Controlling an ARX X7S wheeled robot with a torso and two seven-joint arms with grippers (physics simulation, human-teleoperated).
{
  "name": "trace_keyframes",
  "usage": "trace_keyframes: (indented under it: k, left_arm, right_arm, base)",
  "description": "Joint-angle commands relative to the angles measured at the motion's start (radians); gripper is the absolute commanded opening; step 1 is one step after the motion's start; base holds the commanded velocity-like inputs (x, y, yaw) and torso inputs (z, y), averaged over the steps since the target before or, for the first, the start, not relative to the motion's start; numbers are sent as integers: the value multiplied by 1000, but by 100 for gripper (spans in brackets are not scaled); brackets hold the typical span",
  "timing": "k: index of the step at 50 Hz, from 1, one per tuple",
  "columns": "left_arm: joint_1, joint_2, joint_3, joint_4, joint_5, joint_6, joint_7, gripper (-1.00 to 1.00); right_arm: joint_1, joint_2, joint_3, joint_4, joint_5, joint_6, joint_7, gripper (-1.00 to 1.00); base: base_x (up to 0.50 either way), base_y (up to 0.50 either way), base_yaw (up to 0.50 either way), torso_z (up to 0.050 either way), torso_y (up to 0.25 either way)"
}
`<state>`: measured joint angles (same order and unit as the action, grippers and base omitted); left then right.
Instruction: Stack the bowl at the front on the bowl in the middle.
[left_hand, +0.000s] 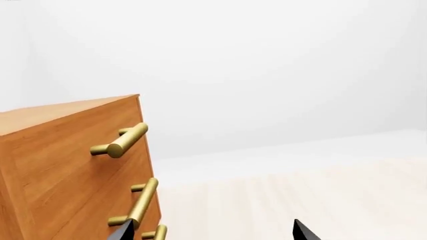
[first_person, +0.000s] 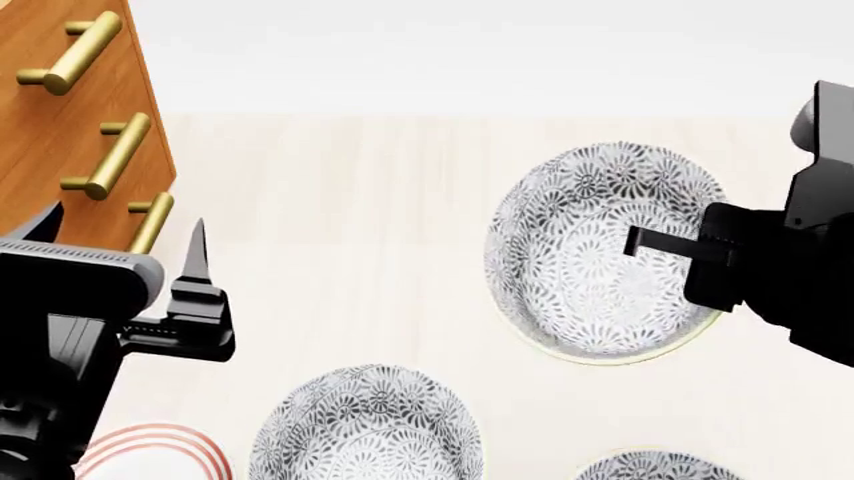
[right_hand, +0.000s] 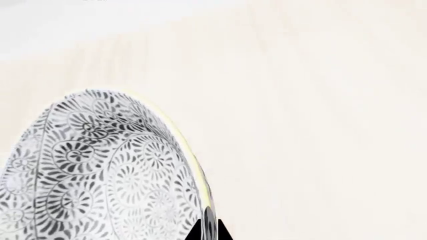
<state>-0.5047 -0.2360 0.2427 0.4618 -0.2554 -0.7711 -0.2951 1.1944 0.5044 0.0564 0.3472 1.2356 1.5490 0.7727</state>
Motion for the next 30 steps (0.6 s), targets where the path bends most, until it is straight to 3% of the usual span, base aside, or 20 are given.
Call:
trace_keyframes:
  k: [1, 14, 30]
  left_arm:
    - [-11, -2, 1, 10, -8, -13, -6, 100]
    - [-16, -5, -1, 21, -16, -19, -13, 100]
    - [-20, -8, 2, 19, -24, -17, -19, 100]
  right_arm:
    - [18, 64, -74, -55, 438, 5, 294, -100]
    - [-3, 88, -167, -158, 762, -34, 464, -100]
    - [-58, 37, -257, -256, 778, -39, 427, -100]
  base:
    - [0, 0, 0, 0, 0]
    - [0, 0, 0, 0, 0]
    - [0, 0, 0, 0, 0]
